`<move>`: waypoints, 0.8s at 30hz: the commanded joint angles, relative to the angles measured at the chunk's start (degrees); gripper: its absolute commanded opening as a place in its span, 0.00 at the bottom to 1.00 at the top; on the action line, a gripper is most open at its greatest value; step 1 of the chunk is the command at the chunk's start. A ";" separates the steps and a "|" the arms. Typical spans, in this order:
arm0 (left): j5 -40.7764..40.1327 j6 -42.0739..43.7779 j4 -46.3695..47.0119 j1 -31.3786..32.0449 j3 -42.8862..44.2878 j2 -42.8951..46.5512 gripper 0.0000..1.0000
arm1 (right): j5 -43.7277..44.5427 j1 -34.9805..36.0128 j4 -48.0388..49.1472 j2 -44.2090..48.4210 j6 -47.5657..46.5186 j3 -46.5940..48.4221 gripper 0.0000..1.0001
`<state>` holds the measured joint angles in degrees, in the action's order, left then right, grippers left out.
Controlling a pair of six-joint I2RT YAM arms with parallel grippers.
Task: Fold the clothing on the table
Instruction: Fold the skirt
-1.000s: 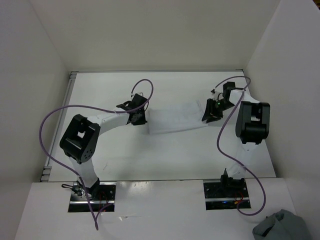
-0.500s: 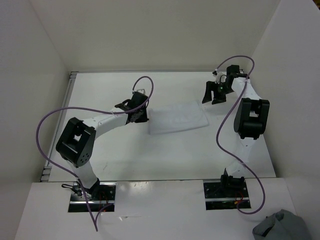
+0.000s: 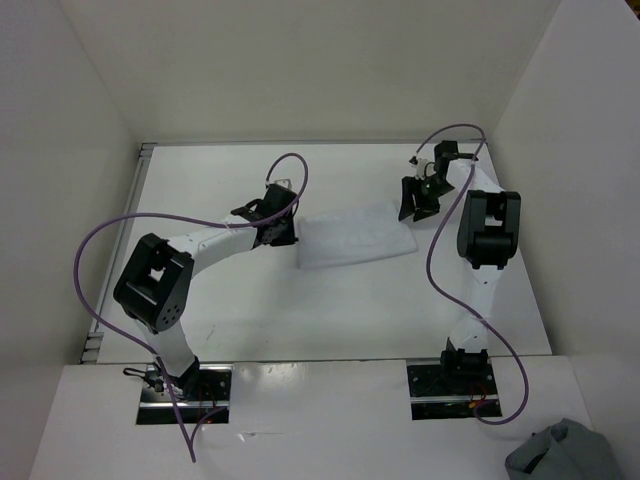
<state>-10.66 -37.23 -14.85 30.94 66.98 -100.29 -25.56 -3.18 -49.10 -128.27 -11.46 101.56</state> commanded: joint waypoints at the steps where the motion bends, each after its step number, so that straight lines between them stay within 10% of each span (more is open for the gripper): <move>1: -0.59 1.37 1.23 0.00 1.93 -0.08 0.24 | 1.92 1.42 0.41 -1.20 -0.40 2.06 0.60; 14: -1.65 0.85 0.17 0.00 0.87 -0.08 0.24 | 1.92 4.32 0.41 -5.24 0.13 2.59 0.41; 18: -1.65 0.85 0.17 0.00 0.34 -0.08 0.24 | 2.53 4.32 0.94 -5.24 0.65 2.59 0.00; 24: 0.10 0.85 3.51 0.00 -2.37 -0.78 0.24 | 2.53 4.32 -0.55 1.17 0.65 0.75 0.00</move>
<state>-11.62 -37.28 -13.69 30.94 66.24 -100.29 -24.82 0.32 -48.90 -130.47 -10.33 103.48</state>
